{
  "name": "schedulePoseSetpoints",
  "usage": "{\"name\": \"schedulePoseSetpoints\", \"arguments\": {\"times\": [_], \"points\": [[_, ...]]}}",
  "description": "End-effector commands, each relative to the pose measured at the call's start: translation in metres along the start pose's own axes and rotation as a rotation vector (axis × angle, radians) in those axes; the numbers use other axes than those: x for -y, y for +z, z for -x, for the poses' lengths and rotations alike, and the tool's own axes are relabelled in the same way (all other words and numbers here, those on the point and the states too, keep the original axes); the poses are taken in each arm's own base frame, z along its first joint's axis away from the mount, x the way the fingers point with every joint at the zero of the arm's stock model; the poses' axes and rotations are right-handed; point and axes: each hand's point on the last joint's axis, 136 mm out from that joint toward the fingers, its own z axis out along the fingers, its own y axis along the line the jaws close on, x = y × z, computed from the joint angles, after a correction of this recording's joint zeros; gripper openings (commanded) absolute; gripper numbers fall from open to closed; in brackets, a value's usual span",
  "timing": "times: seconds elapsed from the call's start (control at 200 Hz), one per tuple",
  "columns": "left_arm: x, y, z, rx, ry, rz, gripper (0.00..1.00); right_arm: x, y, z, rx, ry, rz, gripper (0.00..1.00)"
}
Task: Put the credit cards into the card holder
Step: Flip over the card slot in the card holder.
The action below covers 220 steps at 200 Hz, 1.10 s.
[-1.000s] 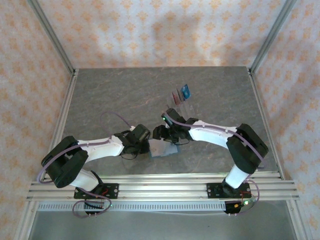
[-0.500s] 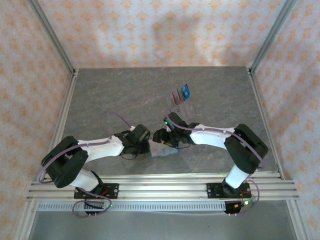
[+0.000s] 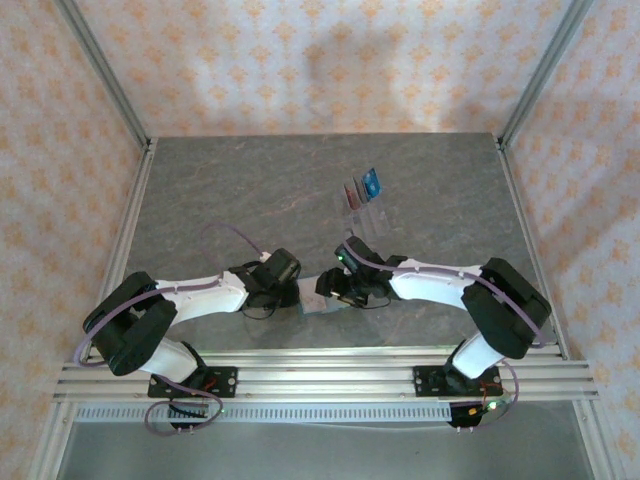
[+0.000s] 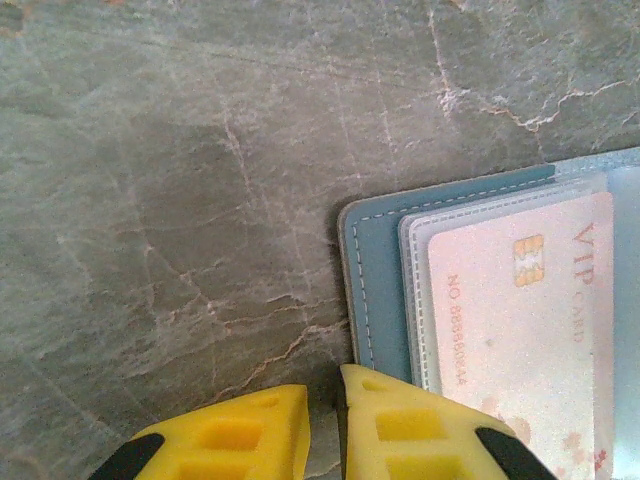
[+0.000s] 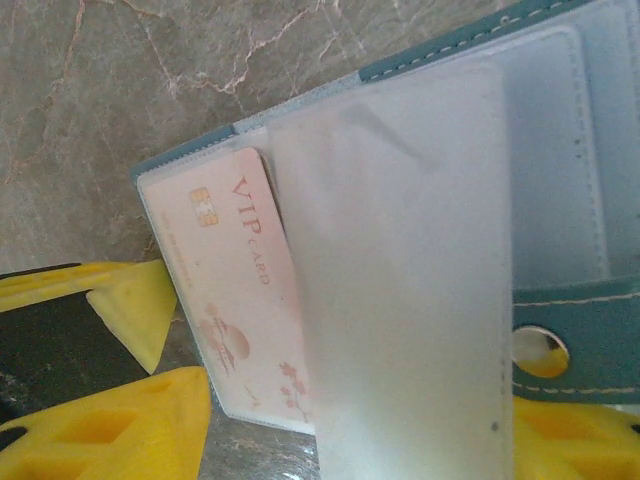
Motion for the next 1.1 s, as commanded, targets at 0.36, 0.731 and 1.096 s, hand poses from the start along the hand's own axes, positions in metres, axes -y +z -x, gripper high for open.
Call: {"name": "schedulePoseSetpoints", "arguments": {"times": [0.36,0.731,1.096], "points": [[0.018,0.016,-0.028,-0.093,0.039,-0.098,0.17,-0.026,-0.008,0.029,0.073,-0.115,-0.044,0.51],[0.021,0.015,-0.026,-0.102,0.01,-0.125,0.17,-0.056,-0.003,0.026,0.051,-0.121,0.077,0.38],[0.004,-0.002,-0.023,-0.083,-0.032,-0.119,0.2,-0.072,0.025,0.022,0.014,-0.093,0.136,0.47]]}}
